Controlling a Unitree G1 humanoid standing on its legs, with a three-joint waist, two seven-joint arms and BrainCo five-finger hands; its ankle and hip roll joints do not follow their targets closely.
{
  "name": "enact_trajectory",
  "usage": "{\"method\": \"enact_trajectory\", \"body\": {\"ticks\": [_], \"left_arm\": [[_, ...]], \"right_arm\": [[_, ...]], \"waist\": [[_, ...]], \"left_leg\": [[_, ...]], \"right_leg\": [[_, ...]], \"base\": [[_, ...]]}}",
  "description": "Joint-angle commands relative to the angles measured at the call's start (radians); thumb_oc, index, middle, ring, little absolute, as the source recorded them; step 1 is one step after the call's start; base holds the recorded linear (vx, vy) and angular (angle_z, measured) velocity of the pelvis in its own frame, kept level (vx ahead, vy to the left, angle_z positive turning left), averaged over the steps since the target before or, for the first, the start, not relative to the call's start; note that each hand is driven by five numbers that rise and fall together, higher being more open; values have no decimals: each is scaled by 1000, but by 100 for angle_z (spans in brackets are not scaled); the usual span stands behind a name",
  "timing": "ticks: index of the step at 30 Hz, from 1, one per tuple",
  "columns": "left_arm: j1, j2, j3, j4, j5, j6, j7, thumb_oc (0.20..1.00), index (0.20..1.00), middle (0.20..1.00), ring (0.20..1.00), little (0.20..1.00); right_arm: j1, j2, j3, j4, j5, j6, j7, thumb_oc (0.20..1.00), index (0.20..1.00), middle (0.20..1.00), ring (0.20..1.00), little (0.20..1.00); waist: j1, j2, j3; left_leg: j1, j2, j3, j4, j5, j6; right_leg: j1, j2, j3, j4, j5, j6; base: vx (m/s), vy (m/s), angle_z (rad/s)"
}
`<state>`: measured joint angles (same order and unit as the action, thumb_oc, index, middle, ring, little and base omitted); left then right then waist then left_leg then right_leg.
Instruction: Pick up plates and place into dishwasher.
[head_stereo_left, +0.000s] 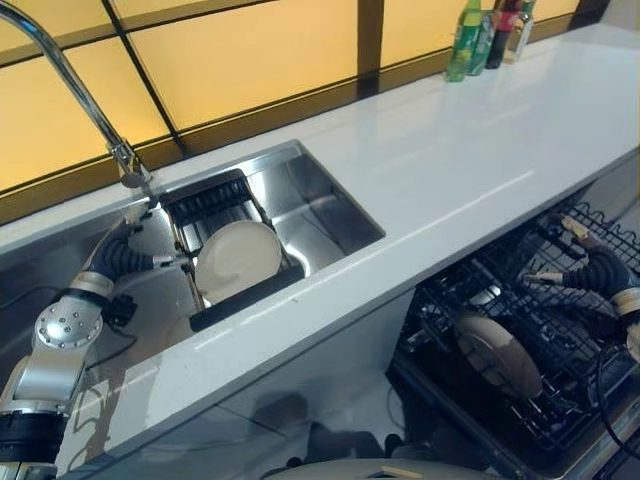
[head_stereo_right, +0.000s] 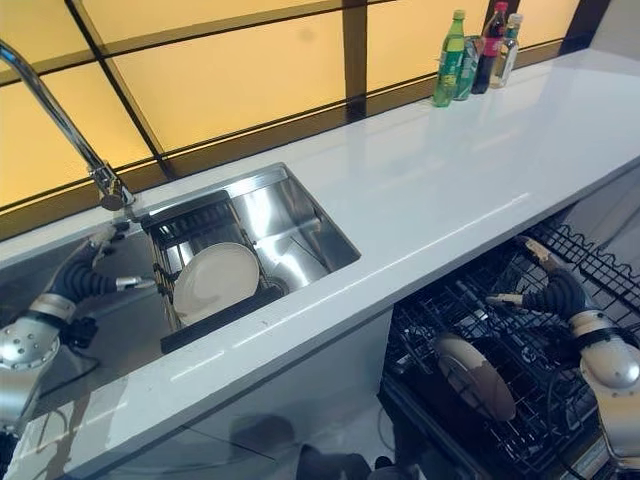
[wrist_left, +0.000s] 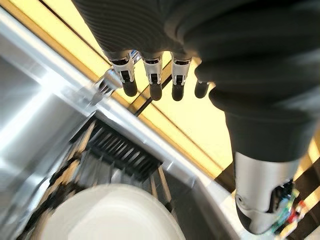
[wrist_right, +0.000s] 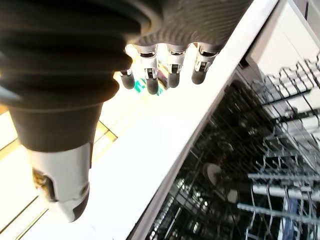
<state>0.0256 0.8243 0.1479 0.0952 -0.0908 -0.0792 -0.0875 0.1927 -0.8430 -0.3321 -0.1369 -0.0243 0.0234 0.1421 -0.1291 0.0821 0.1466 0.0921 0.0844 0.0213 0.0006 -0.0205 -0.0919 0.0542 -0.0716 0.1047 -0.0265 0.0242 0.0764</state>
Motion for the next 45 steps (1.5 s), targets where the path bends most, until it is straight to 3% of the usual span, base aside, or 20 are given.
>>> {"method": "enact_trajectory", "body": {"ticks": [1, 3, 9, 15, 22, 32, 33, 38, 41, 45], "left_arm": [[-40, 32, 80, 2, 34, -29, 46, 1000, 1000, 1000, 1000, 1000], [-73, 19, 57, 18, 68, -31, 101, 1000, 1000, 1000, 1000, 1000], [-123, 22, 38, 46, 92, -30, 207, 1000, 1000, 1000, 1000, 1000], [-168, 43, 31, 47, 33, -39, 254, 1000, 1000, 1000, 1000, 1000], [-269, 70, -22, 108, 53, -46, 328, 1000, 1000, 1000, 1000, 1000], [-355, 99, -84, 129, 56, -39, 285, 1000, 1000, 1000, 1000, 1000], [-386, 121, -133, 163, 63, 3, 231, 1000, 1000, 1000, 1000, 1000], [-435, 169, -188, 262, 129, 70, 203, 1000, 1000, 1000, 1000, 1000], [-462, 193, -216, 296, 190, 101, 211, 1000, 1000, 1000, 1000, 1000], [-501, 218, -232, 353, 208, 94, 266, 1000, 1000, 1000, 1000, 1000]], "right_arm": [[-48, -61, -35, -54, 54, -71, -45, 1000, 1000, 1000, 1000, 1000], [-51, -56, -40, -55, 72, -112, -75, 1000, 1000, 1000, 1000, 1000], [-58, -52, -38, -68, 104, -154, -103, 1000, 1000, 1000, 1000, 1000], [-103, -50, 3, -68, 93, -164, -137, 1000, 1000, 1000, 1000, 1000], [-194, -65, 75, -47, 86, -154, -181, 1000, 1000, 1000, 1000, 1000], [-272, -60, 133, -44, 72, -130, -225, 1000, 1000, 1000, 1000, 1000], [-316, -61, 165, -46, 61, -110, -242, 1000, 1000, 1000, 1000, 1000], [-353, -83, 189, -34, 63, -107, -263, 1000, 1000, 1000, 1000, 1000], [-368, -98, 188, -28, 67, -108, -260, 1000, 1000, 1000, 1000, 1000], [-373, -118, 189, -20, 66, -107, -264, 1000, 1000, 1000, 1000, 1000]], "waist": [[15, -65, -27], [-4, -53, -20], [-35, -36, 10], [-49, -38, 76], [-51, -41, 145], [-41, -48, 194], [-40, -45, 223], [-39, -48, 236], [-40, -49, 237], [-43, -54, 237]], "left_leg": [[-81, -20, -83, 64, 27, 16], [-78, -24, -67, 44, 31, 12], [-92, -68, -29, 46, 6, 33], [-123, -109, 3, 53, -11, 58], [-191, -127, 26, 102, -22, 70], [-273, -131, 24, 148, -25, 77], [-292, -132, 20, 153, -25, 79], [-310, -132, 25, 152, -15, 77], [-312, -132, 26, 151, -15, 75], [-314, -130, 30, 152, -16, 73]], "right_leg": [[-43, 38, 29, 92, -48, -14], [-64, 22, 25, 101, -47, -4], [-129, -10, 63, 132, -35, 30], [-194, -38, 110, 140, 0, 70], [-268, -56, 132, 160, 33, 87], [-332, -62, 131, 177, 51, 87], [-346, -64, 125, 177, 54, 84], [-358, -68, 117, 165, 67, 81], [-358, -70, 115, 161, 68, 79], [-358, -73, 114, 155, 70, 77]], "base": [[31, 260, -28], [51, 319, -14], [40, 283, -8], [-30, 194, -21], [-53, 105, -14], [-52, 14, 2], [-80, 25, 0], [-14, 21, 1], [7, 25, 0], [4, 26, 0]]}}
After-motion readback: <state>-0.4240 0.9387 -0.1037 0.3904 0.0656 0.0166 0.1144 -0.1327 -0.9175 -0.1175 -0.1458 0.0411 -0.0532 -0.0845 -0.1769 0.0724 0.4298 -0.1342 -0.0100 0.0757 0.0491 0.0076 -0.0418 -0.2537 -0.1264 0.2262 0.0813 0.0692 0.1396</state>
